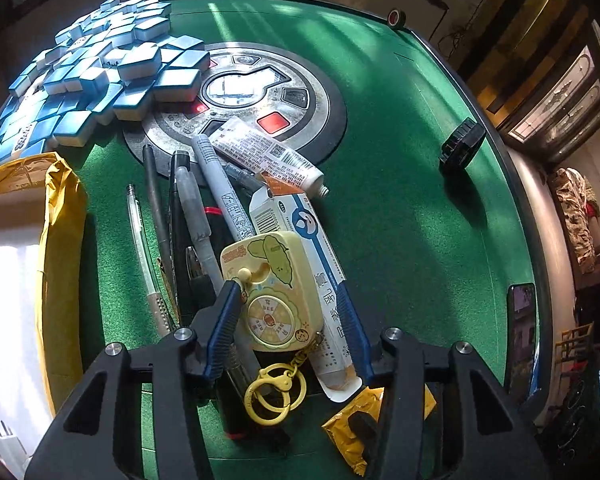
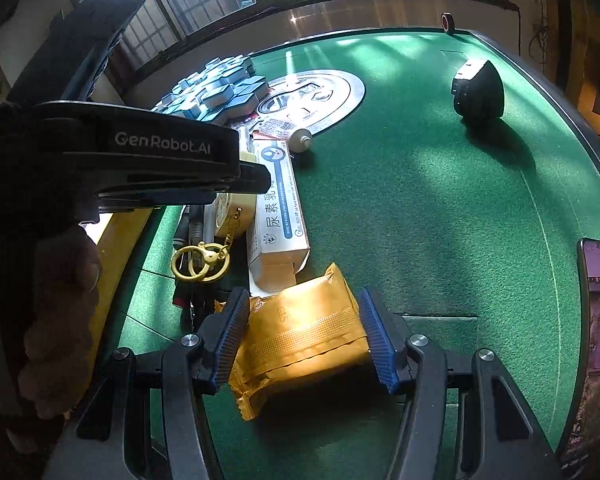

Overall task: Organize objects
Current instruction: 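Grasp the cream tape measure with the left tool while the right tool holds the packet, then lift the tape measure with the left tool while the right tool holds the packet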

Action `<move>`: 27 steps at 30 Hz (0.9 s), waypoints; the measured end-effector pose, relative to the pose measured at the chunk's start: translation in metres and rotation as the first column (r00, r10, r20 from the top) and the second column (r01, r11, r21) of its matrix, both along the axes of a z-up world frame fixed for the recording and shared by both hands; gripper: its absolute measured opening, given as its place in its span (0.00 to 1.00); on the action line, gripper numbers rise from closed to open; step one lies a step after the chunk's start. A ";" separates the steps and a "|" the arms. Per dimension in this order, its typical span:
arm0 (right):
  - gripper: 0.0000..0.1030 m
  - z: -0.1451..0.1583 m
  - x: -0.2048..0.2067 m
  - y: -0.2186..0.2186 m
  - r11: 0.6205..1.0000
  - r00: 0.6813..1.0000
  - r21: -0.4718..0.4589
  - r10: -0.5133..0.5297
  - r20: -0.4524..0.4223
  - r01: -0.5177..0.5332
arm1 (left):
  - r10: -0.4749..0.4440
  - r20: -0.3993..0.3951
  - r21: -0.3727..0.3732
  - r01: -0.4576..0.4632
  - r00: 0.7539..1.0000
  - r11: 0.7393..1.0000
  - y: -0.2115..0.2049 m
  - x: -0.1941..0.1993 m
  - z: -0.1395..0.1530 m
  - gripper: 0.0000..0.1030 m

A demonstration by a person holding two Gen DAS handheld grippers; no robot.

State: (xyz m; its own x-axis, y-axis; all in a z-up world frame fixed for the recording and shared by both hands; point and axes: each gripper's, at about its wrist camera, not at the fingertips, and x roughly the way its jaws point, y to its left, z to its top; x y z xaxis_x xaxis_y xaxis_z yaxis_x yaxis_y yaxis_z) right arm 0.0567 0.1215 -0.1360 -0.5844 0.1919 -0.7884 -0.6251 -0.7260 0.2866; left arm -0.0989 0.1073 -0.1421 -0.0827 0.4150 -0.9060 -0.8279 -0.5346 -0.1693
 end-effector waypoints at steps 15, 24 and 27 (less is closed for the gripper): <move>0.51 -0.001 0.001 -0.003 1.000 1.000 -0.003 -0.015 0.006 0.015 | 0.064 0.042 0.063 -0.067 0.997 0.996 -0.039 -0.021 0.003 0.17; 0.51 -0.001 -0.002 -0.007 1.000 1.000 -0.001 -0.005 0.018 0.005 | 0.054 0.047 0.052 -0.056 0.997 0.997 -0.033 -0.022 -0.007 0.14; 0.51 -0.001 0.001 -0.009 1.000 1.000 -0.005 0.006 0.005 -0.006 | 0.057 0.079 0.090 -0.064 0.995 0.994 -0.051 -0.019 0.000 0.14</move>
State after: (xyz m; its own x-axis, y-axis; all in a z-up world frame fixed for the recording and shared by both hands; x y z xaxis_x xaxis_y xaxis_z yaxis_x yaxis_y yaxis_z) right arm 0.0577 0.1124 -0.1365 -0.5816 0.1841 -0.7924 -0.6220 -0.7284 0.2873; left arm -0.1183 0.0564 -0.1421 -0.0424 0.4933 -0.8688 -0.7774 -0.5626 -0.2815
